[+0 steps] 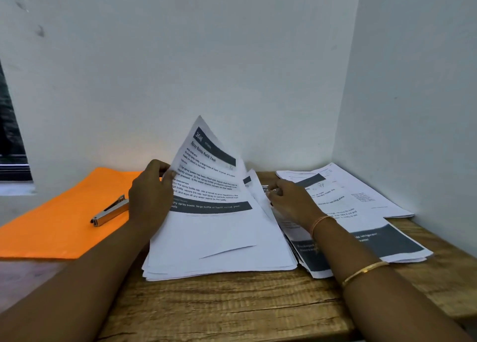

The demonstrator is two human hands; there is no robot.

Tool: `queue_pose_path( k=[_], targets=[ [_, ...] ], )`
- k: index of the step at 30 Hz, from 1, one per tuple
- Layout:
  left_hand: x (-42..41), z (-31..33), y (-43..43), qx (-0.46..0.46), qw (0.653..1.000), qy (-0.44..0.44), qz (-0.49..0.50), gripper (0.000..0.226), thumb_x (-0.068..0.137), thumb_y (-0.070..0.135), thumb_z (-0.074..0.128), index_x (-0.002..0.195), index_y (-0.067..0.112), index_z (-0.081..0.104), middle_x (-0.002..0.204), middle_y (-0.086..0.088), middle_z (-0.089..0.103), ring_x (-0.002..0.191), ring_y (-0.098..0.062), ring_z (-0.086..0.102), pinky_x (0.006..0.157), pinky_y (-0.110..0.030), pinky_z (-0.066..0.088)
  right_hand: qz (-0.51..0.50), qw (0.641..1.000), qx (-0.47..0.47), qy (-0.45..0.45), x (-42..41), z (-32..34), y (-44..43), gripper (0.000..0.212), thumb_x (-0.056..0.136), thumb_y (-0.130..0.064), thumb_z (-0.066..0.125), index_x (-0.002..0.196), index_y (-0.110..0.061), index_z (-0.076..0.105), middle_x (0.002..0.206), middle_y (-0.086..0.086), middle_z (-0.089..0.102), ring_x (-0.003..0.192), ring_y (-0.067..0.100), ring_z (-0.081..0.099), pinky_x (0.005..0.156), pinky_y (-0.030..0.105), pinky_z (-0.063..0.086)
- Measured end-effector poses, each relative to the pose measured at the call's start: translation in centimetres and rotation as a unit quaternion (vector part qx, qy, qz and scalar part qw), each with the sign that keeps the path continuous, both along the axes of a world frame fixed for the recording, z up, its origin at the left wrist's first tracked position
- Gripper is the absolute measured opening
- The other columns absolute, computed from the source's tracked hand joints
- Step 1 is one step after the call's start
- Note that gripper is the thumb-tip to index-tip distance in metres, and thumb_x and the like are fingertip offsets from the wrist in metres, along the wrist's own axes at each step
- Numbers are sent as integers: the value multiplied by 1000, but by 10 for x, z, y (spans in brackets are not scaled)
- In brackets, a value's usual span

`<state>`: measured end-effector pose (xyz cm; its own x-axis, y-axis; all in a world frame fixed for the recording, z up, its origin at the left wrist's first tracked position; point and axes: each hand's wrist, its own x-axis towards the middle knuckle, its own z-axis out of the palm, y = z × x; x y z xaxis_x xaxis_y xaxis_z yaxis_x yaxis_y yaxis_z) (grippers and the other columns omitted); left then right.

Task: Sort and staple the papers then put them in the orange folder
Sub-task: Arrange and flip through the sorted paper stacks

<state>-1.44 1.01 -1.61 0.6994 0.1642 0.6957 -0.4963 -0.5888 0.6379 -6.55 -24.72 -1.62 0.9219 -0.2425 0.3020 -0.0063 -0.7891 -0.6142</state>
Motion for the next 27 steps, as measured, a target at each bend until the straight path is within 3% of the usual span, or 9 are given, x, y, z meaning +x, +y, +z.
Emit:
queue_pose_path(
  k=[3, 6, 8, 10, 12, 15, 20, 23, 27],
  targets=[
    [-3, 2, -1, -22, 999, -31, -6, 19, 96, 22, 52, 104, 7, 58, 98, -4, 64, 83, -18, 55, 65, -28, 37, 22, 999, 25, -36, -4, 4, 4, 10, 93, -22, 49, 98, -23, 58, 97, -2, 63, 90, 16, 59, 73, 23, 40],
    [-5, 4, -3, -38, 998, -43, -8, 20, 96, 23, 51, 104, 6, 57, 94, 1, 61, 81, -15, 54, 56, -21, 36, 57, 993, 76, -63, -9, 8, 6, 21, 94, -18, 51, 82, -34, 53, 86, -12, 58, 79, 3, 56, 60, 8, 37],
    [-5, 6, -5, -50, 998, -45, -12, 21, 96, 23, 52, 105, 5, 57, 93, 4, 59, 81, -14, 53, 56, -13, 34, 68, 986, 136, -64, -9, 10, 6, 13, 94, -17, 52, 91, -29, 57, 90, -9, 61, 79, 1, 55, 58, 4, 37],
    [-5, 6, -5, -62, 997, -47, -22, 20, 95, 23, 52, 105, 5, 57, 94, 4, 58, 82, -14, 53, 58, -11, 34, 74, 974, 208, -52, -10, 12, 6, 12, 95, -17, 51, 104, -19, 59, 95, -2, 65, 76, 6, 56, 60, 10, 41],
    [-4, 6, -4, -81, 995, -42, -35, 19, 95, 22, 53, 105, 6, 57, 95, 4, 59, 84, -14, 53, 60, -11, 36, 72, 957, 281, -26, -11, 15, 6, 12, 96, -19, 51, 104, -17, 59, 85, -1, 64, 66, 7, 51, 56, 15, 40],
    [-1, 4, -3, -108, 992, -32, -49, 19, 94, 20, 54, 105, 6, 57, 97, 2, 58, 86, -13, 52, 62, -17, 38, 69, 932, 356, 7, -11, 16, 6, 12, 94, -25, 54, 101, -19, 61, 84, 0, 62, 68, 11, 47, 58, 22, 37],
    [6, 2, 1, -142, 988, -18, -52, 21, 93, 20, 56, 108, 5, 57, 100, 0, 58, 94, -14, 52, 76, -26, 35, 73, 920, 385, 13, -8, 15, 6, 5, 92, -25, 57, 95, -23, 60, 90, -1, 59, 78, 16, 50, 63, 25, 39],
    [8, 2, 1, -161, 985, 0, -67, 19, 93, 20, 57, 107, 6, 58, 101, -1, 59, 93, -15, 53, 77, -27, 38, 78, 916, 394, 4, -9, 15, 6, 6, 92, -26, 57, 92, -23, 62, 89, -1, 62, 82, 19, 54, 72, 30, 41],
    [7, 2, -2, -170, 980, 30, -96, 14, 93, 18, 57, 104, 10, 57, 101, -2, 60, 91, -16, 55, 67, -20, 41, 121, 890, 439, 23, -14, 19, 7, 10, 95, -22, 54, 91, -19, 63, 86, 1, 66, 71, 16, 58, 63, 26, 48]
  ],
)
